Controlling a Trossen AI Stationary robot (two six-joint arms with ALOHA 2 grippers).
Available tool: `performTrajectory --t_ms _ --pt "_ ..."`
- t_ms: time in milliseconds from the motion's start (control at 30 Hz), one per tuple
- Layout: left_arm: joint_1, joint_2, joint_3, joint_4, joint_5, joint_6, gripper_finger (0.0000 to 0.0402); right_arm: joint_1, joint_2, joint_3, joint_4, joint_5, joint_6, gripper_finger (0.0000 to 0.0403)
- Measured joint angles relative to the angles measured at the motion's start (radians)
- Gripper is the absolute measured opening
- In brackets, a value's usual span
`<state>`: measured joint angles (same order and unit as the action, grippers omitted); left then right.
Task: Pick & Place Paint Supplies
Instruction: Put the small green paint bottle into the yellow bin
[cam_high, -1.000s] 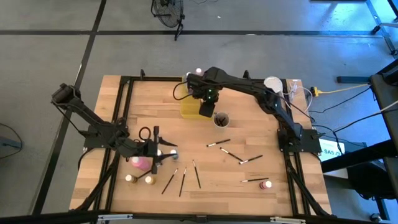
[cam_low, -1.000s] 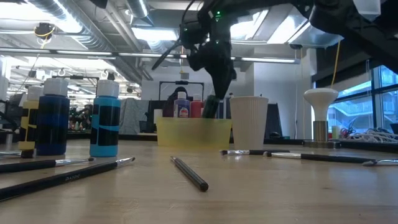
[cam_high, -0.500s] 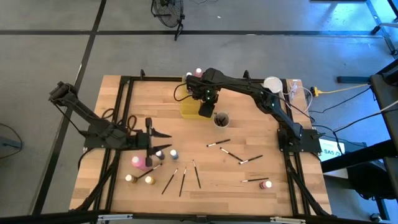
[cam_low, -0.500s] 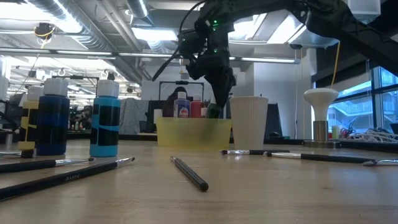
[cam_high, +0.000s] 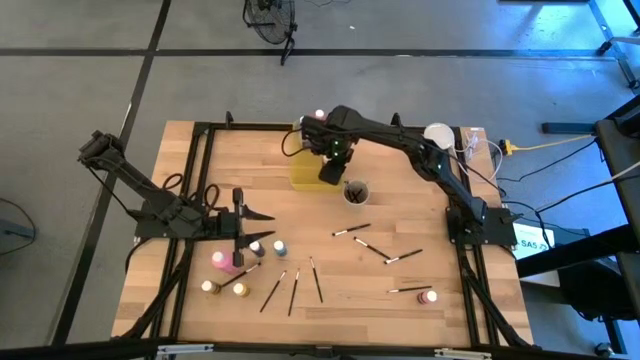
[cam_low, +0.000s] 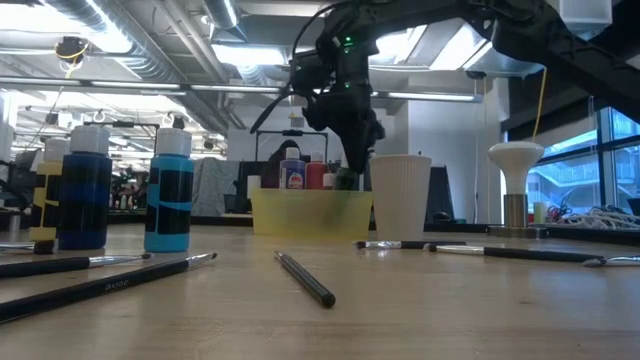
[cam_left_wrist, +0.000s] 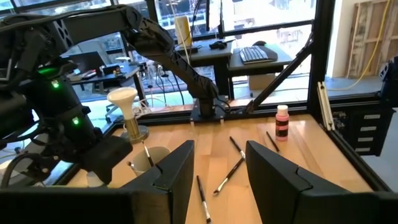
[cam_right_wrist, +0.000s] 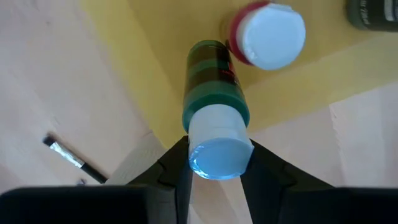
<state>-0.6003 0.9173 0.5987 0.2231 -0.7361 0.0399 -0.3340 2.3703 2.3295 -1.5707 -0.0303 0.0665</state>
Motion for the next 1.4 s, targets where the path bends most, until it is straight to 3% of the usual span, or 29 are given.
performTrajectory --t_ms 433,733,1400 --pt "0.0 0.0 0.0 -0.018 0.0 -0.002 0.0141 -0.003 0.0 -0.003 0.0 -0.024 0.037 0.0111" --pt "0.0 0.0 0.0 -0.018 0.0 -0.006 0.0141 -0.005 0.0 -0.091 0.0 -0.041 0.051 0.0112" --pt "0.0 0.0 0.0 -0.019 0.0 -0.01 0.0141 -0.005 0.0 -0.093 0.0 -0.051 0.056 0.0122"
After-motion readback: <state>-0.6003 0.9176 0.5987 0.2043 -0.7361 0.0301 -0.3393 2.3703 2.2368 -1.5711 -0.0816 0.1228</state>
